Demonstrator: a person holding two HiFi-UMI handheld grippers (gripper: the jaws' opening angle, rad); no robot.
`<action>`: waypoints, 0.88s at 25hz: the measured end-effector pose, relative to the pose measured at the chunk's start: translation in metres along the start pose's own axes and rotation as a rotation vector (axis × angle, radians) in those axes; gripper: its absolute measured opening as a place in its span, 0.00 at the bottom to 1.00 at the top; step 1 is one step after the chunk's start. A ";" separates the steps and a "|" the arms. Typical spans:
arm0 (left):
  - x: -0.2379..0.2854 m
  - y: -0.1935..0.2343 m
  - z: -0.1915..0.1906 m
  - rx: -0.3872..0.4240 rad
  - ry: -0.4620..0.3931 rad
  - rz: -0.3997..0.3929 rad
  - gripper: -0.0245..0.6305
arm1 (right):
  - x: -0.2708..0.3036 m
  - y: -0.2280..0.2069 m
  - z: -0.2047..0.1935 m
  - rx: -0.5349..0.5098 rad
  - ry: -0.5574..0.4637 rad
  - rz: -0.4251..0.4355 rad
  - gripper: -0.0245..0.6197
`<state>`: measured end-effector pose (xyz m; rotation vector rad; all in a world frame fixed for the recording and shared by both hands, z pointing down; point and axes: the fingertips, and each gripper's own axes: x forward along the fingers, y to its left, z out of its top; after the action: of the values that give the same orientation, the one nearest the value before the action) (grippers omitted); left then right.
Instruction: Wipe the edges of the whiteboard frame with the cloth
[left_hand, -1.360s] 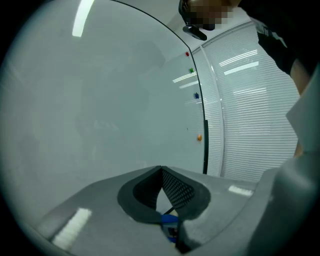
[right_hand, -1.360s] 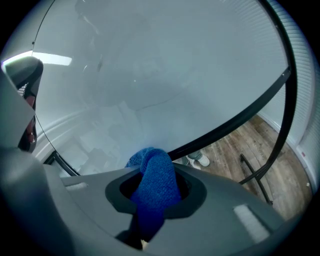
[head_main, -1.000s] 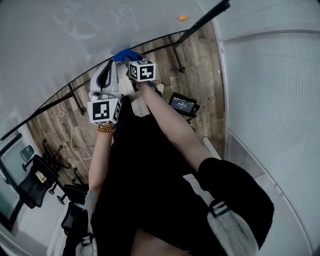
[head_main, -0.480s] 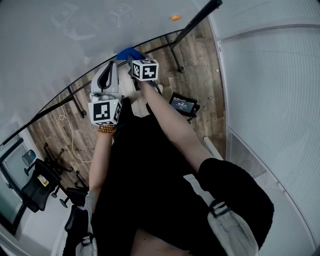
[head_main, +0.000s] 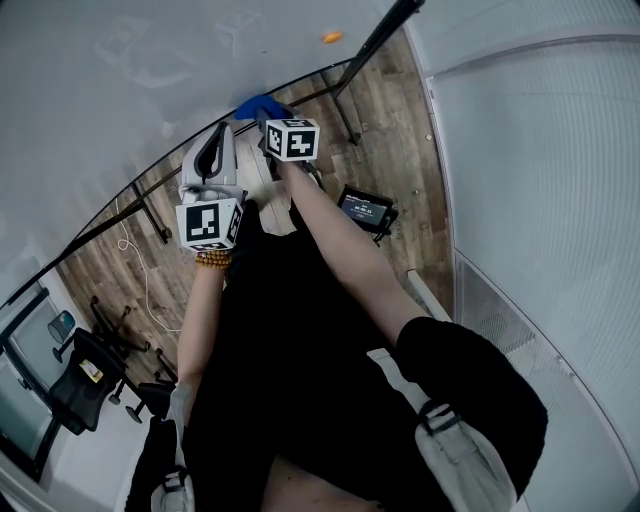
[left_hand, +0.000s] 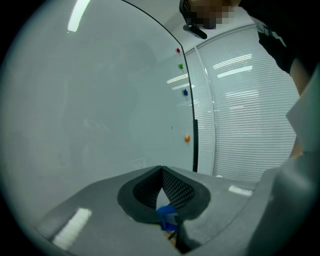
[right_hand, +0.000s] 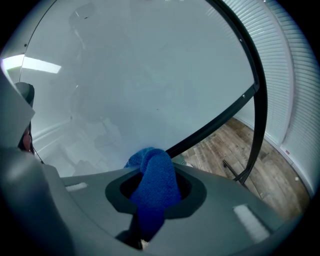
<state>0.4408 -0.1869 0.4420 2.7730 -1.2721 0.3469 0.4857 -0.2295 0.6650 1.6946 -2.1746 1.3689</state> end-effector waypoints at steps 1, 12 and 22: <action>0.002 -0.001 -0.001 0.001 0.001 -0.002 0.04 | 0.000 -0.003 0.001 0.002 -0.003 -0.003 0.18; 0.007 -0.004 0.001 0.004 0.011 -0.031 0.04 | -0.008 -0.020 0.015 0.040 -0.041 -0.046 0.18; 0.015 -0.014 0.004 0.010 0.010 -0.065 0.04 | -0.022 -0.052 0.030 0.102 -0.093 -0.109 0.18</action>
<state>0.4613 -0.1893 0.4416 2.8098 -1.1786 0.3627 0.5496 -0.2329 0.6661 1.9187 -2.0554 1.4227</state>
